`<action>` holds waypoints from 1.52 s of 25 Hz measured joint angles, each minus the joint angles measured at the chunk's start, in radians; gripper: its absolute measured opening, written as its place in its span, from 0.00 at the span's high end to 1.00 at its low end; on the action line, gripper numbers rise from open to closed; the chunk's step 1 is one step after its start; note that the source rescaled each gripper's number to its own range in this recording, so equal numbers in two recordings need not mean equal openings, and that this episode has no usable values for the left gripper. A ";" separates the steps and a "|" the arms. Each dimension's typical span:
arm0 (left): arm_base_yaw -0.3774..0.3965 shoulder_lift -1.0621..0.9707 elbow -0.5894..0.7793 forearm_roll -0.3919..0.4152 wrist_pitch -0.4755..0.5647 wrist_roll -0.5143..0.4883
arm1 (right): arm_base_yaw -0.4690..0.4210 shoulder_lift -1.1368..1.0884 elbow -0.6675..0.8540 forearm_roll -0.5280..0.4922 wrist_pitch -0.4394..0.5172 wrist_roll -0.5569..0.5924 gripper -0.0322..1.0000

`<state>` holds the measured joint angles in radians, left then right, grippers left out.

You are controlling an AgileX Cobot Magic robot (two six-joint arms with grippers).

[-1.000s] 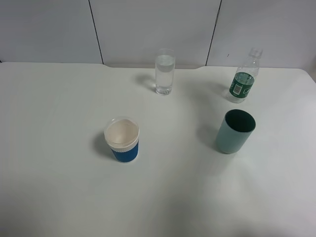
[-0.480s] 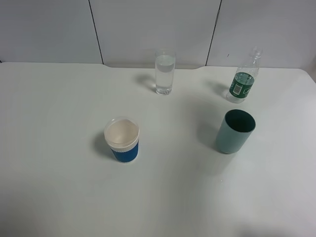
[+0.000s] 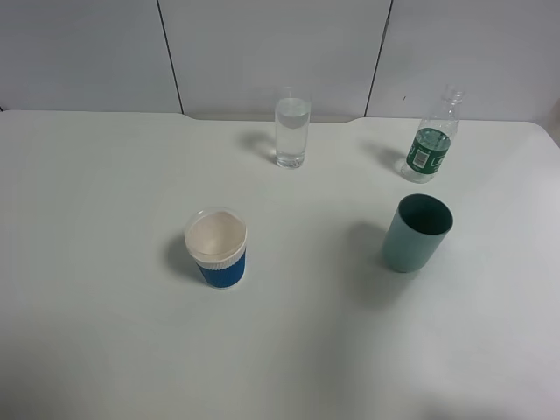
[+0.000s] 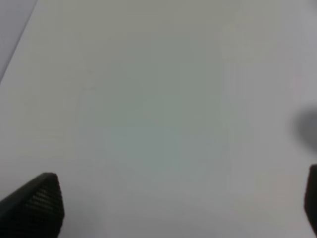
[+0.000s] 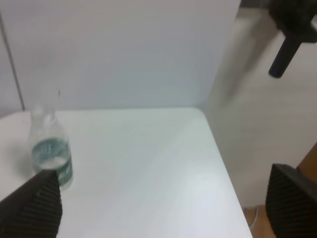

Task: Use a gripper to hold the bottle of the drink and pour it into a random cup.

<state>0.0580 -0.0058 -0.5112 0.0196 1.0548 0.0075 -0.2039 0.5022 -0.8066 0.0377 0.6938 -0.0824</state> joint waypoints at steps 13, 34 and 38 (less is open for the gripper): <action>0.000 0.000 0.000 0.000 0.000 0.000 | 0.025 -0.318 0.171 0.055 0.102 -0.007 0.21; 0.000 0.000 0.000 0.000 0.000 0.000 | 0.096 -0.505 0.230 0.087 0.279 -0.007 0.10; 0.000 0.000 0.000 0.000 0.000 0.000 | 0.096 -0.505 0.258 0.087 0.287 -0.007 0.10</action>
<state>0.0580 -0.0058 -0.5112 0.0196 1.0548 0.0075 -0.1080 -0.0025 -0.5482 0.1246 0.9811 -0.0892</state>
